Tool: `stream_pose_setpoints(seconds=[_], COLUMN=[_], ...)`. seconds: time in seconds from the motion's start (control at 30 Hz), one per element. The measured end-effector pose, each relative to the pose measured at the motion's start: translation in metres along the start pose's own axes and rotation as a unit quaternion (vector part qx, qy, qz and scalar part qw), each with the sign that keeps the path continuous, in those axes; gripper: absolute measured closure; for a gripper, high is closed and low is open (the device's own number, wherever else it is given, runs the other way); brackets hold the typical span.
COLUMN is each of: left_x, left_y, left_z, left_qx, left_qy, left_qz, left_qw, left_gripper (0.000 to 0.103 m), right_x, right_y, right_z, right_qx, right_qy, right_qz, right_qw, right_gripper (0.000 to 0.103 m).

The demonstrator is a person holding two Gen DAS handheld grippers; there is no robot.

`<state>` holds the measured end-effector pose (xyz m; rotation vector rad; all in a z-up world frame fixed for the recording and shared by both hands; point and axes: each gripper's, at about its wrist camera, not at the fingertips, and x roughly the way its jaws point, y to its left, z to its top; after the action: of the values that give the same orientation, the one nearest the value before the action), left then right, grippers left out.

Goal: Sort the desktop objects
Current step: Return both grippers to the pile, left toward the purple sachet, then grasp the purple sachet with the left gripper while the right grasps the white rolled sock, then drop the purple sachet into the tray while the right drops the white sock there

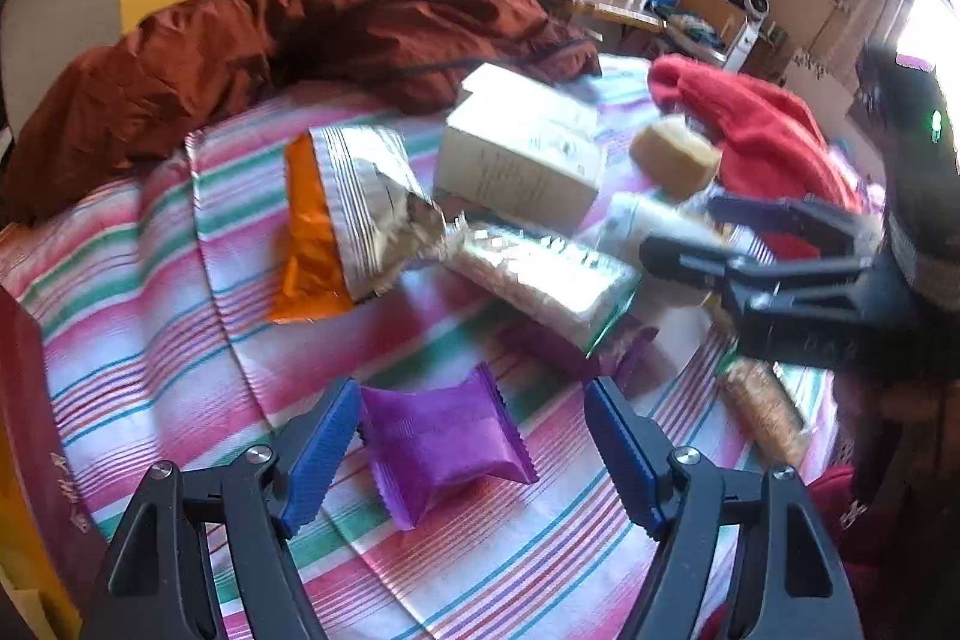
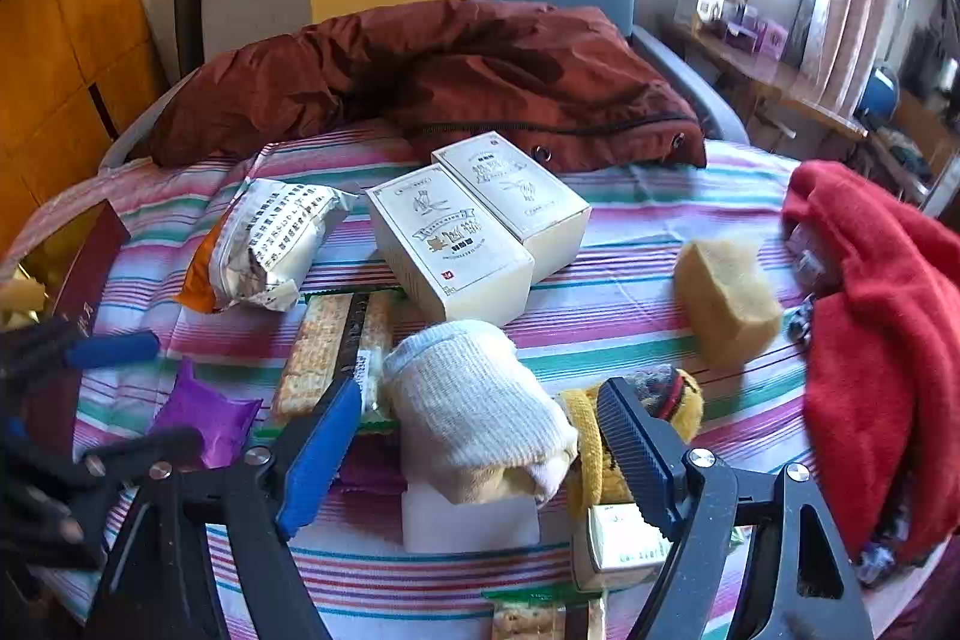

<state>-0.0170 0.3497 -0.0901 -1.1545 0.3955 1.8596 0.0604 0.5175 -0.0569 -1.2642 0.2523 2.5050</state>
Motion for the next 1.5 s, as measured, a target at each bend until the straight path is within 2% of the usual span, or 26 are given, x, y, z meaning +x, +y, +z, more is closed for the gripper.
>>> stream_pose_setpoints(seconds=[0.1, 0.2, 0.23, 0.3, 0.37, 0.4, 0.57, 0.6, 0.83, 1.03, 1.17, 1.3, 1.4, 1.5], left_x=[0.012, 0.023, 0.022, 0.020, 0.017, 0.015, 0.008, 0.005, -0.026, -0.072, -0.105, -0.135, -0.152, -0.166], left_y=[0.001, 0.009, 0.009, 0.010, 0.014, 0.016, 0.021, 0.021, 0.019, 0.034, 0.064, 0.099, 0.131, 0.173], left_z=[-0.005, -0.011, -0.013, -0.013, -0.015, -0.015, -0.019, -0.019, -0.027, -0.037, -0.049, -0.065, -0.078, -0.085], left_qx=[0.003, -0.009, -0.006, -0.005, -0.012, -0.016, -0.022, -0.024, -0.017, -0.046, -0.084, -0.126, -0.153, -0.190], left_qy=[0.015, 0.030, 0.022, 0.020, 0.014, 0.010, -0.005, -0.009, -0.045, -0.080, -0.104, -0.126, -0.136, -0.143], left_qz=[0.019, 0.023, 0.021, 0.031, 0.026, 0.025, 0.007, 0.004, 0.001, 0.015, 0.037, 0.073, 0.110, 0.152], left_qw=[0.9997, 0.9992, 0.9995, 0.9993, 0.9995, 0.9995, 0.9997, 0.9997, 0.9989, 0.9956, 0.9903, 0.9814, 0.9726, 0.9593], left_gripper=[0.025, 0.027, 0.028, 0.036, 0.041, 0.044, 0.051, 0.057, 0.057, 0.057, 0.057, 0.057, 0.057, 0.056], right_x=[0.010, 0.016, 0.017, 0.022, 0.025, 0.025, 0.021, 0.020, -0.008, -0.027, -0.039, -0.047, -0.055, -0.060], right_y=[-0.003, -0.004, -0.003, -0.002, -0.001, -0.001, -0.001, -0.002, -0.007, 0.002, 0.029, 0.071, 0.111, 0.161], right_z=[-0.001, -0.001, 0.000, 0.000, -0.001, -0.002, -0.004, -0.003, 0.002, 0.008, 0.008, 0.009, 0.012, 0.019], right_qx=[0.005, 0.012, 0.010, 0.009, 0.008, 0.006, 0.003, 0.007, 0.032, 0.033, 0.014, -0.020, -0.052, -0.079], right_qy=[0.015, 0.022, 0.023, 0.028, 0.036, 0.037, 0.031, 0.028, -0.037, -0.071, -0.077, -0.070, -0.067, -0.063], right_qz=[-0.010, 0.008, 0.009, 0.007, 0.020, 0.018, 0.018, 0.020, 0.044, 0.097, 0.135, 0.171, 0.201, 0.237], right_qw=[1.000, 1.000, 1.000, 1.000, 0.999, 0.999, 0.999, 0.999, 0.998, 0.992, 0.988, 0.983, 0.976, 0.966], right_gripper=[0.019, 0.019, 0.019, 0.020, 0.027, 0.035, 0.042, 0.043, 0.043, 0.043, 0.043, 0.043, 0.043, 0.043])
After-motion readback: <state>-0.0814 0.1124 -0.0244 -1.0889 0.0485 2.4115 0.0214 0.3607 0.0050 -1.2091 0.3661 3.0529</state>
